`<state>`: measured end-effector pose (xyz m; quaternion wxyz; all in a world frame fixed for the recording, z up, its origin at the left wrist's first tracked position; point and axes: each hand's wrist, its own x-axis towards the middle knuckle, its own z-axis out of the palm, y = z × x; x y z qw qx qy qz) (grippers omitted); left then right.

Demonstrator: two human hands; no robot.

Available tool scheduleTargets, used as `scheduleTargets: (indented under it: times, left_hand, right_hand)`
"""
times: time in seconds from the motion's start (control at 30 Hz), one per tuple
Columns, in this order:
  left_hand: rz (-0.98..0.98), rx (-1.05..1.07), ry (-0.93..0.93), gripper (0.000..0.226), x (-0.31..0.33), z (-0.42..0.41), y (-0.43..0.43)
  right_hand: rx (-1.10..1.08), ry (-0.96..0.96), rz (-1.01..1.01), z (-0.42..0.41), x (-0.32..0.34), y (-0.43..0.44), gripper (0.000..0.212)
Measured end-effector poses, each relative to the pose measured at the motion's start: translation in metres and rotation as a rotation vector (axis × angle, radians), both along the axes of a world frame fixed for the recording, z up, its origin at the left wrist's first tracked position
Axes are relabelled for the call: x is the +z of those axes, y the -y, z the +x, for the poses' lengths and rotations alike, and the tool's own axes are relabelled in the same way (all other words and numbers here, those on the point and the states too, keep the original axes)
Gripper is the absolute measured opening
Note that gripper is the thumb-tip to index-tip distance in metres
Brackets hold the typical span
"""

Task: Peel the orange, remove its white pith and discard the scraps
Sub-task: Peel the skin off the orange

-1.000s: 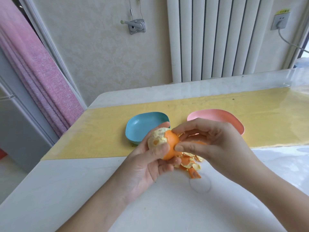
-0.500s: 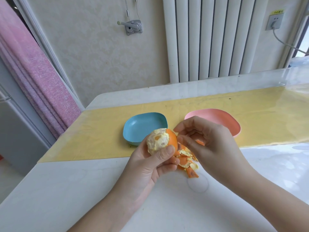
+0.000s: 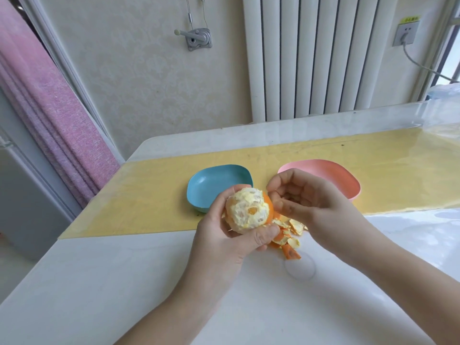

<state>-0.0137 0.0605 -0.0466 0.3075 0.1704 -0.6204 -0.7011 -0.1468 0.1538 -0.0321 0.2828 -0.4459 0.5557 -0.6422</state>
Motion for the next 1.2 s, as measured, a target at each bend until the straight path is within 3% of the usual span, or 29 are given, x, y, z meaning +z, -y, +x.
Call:
scheduleTargets:
  times: [0.03, 0.17, 0.27, 0.4, 0.5, 0.6, 0.8, 0.9, 0.97, 1.07, 1.13, 1.2]
  left_hand:
    - [0.012, -0.001, 0.013, 0.058, 0.001, 0.0, 0.0]
    - [0.083, -0.051, 0.054, 0.054, 0.004, 0.001, 0.005]
    - [0.069, -0.048, 0.039, 0.052, 0.005, 0.0, 0.005]
    - [0.079, -0.057, 0.049, 0.05, 0.004, 0.0, 0.003]
    - [0.105, -0.061, 0.102, 0.048, 0.001, 0.0, 0.001]
    - [0.242, -0.12, 0.11, 0.039, 0.002, 0.0, -0.001]
    - [0.765, -0.161, -0.001, 0.049, 0.007, -0.004, 0.004]
    - [0.778, -0.15, -0.044, 0.051, 0.008, -0.004, 0.013]
    - [0.739, -0.128, -0.044, 0.052, 0.008, -0.004, 0.017]
    - [0.682, -0.068, -0.04, 0.057, 0.005, -0.005, 0.02]
    - [0.672, -0.055, -0.06, 0.066, 0.003, -0.004, 0.024]
    - [0.653, -0.064, -0.078, 0.086, 0.001, -0.004, 0.029]
  right_hand:
    - [-0.039, -0.104, 0.007, 0.001, -0.002, 0.0, 0.02]
    - [-0.387, -0.839, -0.001, 0.007, -0.01, 0.0, 0.02]
    - [-0.421, -1.024, -0.015, 0.007, -0.008, -0.001, 0.024]
    - [-0.48, -1.258, 0.112, 0.009, -0.007, -0.002, 0.013]
    - [-0.481, -1.379, 0.154, 0.013, -0.006, -0.003, 0.031]
    - [-0.485, -1.379, 0.14, 0.014, -0.001, -0.005, 0.034]
    - [-0.443, -1.261, 0.061, 0.019, -0.006, -0.003, 0.017]
    - [-0.431, -1.128, 0.011, 0.025, -0.01, -0.001, 0.011]
    - [-0.437, -1.069, 0.015, 0.021, -0.012, 0.0, 0.023]
    - [-0.484, -1.09, 0.078, 0.006, -0.014, -0.001, 0.023]
    - [-0.47, -1.062, 0.157, -0.001, -0.016, -0.001, 0.009]
    - [-0.394, -0.951, 0.251, -0.007, -0.016, -0.003, 0.016]
